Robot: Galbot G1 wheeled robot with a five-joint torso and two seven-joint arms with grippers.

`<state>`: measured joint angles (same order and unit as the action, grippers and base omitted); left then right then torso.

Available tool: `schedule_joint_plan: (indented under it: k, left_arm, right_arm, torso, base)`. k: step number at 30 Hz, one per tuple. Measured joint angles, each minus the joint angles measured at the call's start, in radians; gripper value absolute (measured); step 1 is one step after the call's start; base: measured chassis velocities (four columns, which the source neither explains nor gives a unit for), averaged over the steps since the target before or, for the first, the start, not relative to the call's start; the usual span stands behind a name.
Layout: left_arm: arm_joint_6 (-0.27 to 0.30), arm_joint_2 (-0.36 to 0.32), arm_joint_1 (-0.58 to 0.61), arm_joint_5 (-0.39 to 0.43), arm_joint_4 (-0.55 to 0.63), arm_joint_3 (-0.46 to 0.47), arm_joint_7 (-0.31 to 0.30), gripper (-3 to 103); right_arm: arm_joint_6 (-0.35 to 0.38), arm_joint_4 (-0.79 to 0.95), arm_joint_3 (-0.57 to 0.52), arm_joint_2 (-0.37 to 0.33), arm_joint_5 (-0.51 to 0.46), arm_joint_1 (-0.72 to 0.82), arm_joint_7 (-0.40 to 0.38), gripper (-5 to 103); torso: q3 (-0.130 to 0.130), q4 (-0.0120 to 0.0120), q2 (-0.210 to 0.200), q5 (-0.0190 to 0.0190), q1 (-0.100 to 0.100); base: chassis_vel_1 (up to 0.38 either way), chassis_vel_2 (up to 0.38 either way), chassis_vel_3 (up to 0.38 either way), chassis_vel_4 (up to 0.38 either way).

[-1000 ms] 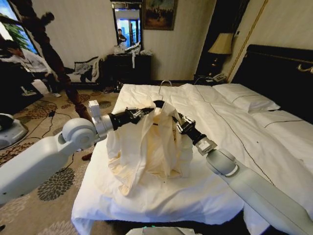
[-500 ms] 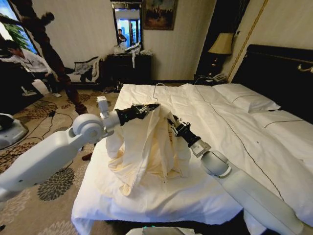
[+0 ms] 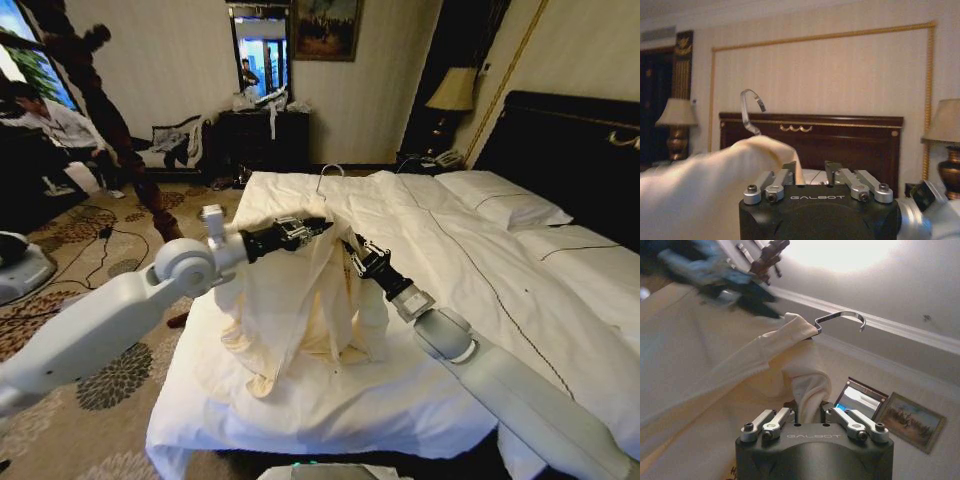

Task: Pick up the clothes from the bed and hang them on the clothes hanger.

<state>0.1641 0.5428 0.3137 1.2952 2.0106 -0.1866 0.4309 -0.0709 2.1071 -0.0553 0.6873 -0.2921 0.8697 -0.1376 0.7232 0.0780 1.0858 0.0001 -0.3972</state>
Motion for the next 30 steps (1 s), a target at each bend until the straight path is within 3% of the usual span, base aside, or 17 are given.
schedule_joint_plan:
  k: [1, 4, 5, 6, 8, 9, 11, 15, 22, 25, 28, 30]
  left_arm:
    - [0.0, 0.0, 0.0, 0.0, 0.0, 0.0, 0.0, 39]
    - [-0.04, -0.054, 0.124, -0.062, -0.015, 0.125, 0.15, 55]
    - [-0.056, -0.074, 0.169, -0.073, -0.014, 0.169, 0.193, 55]
    - [-0.056, -0.074, 0.169, -0.073, -0.014, 0.169, 0.193, 55]
    - [-0.078, -0.111, 0.23, -0.074, 0.0, 0.245, 0.245, 66]
    - [-0.088, -0.129, 0.244, -0.067, 0.009, 0.272, 0.254, 72]
    - [-0.093, -0.14, 0.247, -0.063, 0.013, 0.285, 0.257, 72]
    - [-0.109, -0.205, 0.182, -0.052, 0.024, 0.311, 0.28, 93]
    - [-0.063, -0.231, 0.094, -0.063, 0.01, 0.28, 0.272, 100]
    - [-0.042, -0.235, 0.086, -0.13, -0.04, 0.26, 0.266, 100]
    - [-0.037, -0.23, 0.095, -0.164, -0.071, 0.246, 0.292, 100]
    - [-0.024, -0.215, 0.116, -0.196, -0.1, 0.229, 0.34, 100]
  right_arm:
    - [0.0, 0.0, 0.0, 0.0, 0.0, 0.0, 0.0, 19]
    - [-0.031, 0.012, -0.001, 0.002, -0.089, -0.009, -0.001, 19]
    - [-0.036, 0.016, -0.001, 0.002, -0.115, -0.009, -0.005, 19]
    - [-0.036, 0.016, -0.001, 0.002, -0.115, -0.009, -0.005, 19]
    - [-0.046, 0.016, -0.006, -0.001, -0.12, -0.006, -0.007, 19]
    - [-0.052, 0.008, -0.009, -0.005, -0.098, -0.003, -0.006, 19]
    - [-0.058, 0.001, -0.012, -0.007, -0.073, -0.001, -0.004, 19]
    - [-0.135, -0.078, -0.037, 0.001, 0.167, -0.002, 0.049, 19]
    - [-0.156, -0.105, -0.04, 0.021, 0.261, -0.005, 0.061, 19]
    - [-0.174, -0.108, -0.046, 0.028, 0.304, 0.003, 0.07, 19]
    - [-0.186, -0.103, -0.047, 0.032, 0.334, 0.009, 0.075, 19]
    - [-0.203, -0.091, -0.049, 0.043, 0.378, 0.01, 0.086, 19]
  torso:
    - [0.0, 0.0, 0.0, 0.0, 0.0]
    - [0.0, -0.0005, 0.0, -0.0004, 0.0]
    - [0.0, -0.0006, 0.0, -0.0006, 0.0]
    - [0.0, -0.0006, 0.0, -0.0006, 0.0]
    - [0.0, -0.0005, 0.0, -0.0005, 0.0]
    - [0.0, -0.0005, 0.0, -0.0003, 0.0]
    - [0.0, -0.0004, 0.0, -0.0004, 0.0]
    - [0.0, 0.0001, 0.0, 0.0002, 0.0]
    - [0.0, 0.0001, 0.0, 0.0001, 0.0]
    - [0.0, -0.0003, 0.0, -0.0003, 0.0]
    - [0.0, -0.0001, 0.0, -0.0002, 0.0]
    - [0.0, -0.0002, 0.0, -0.0003, 0.0]
  base:
    - [0.0, 0.0, 0.0, 0.0]
    - [0.0, 0.0, 0.0, 0.0]
    - [0.0, 0.0, 0.0, 0.0]
    - [0.0, 0.0, 0.0, 0.0]
    - [0.0, 0.0, 0.0, 0.0]
    - [0.0, 0.0, 0.0, 0.0]
    - [0.0, 0.0, 0.0, 0.0]
    - [0.0, 0.0, 0.0, 0.0]
    - [0.0, 0.0, 0.0, 0.0]
    - [0.0, 0.0, 0.0, 0.0]
    - [0.0, 0.0, 0.0, 0.0]
    - [0.0, 0.0, 0.0, 0.0]
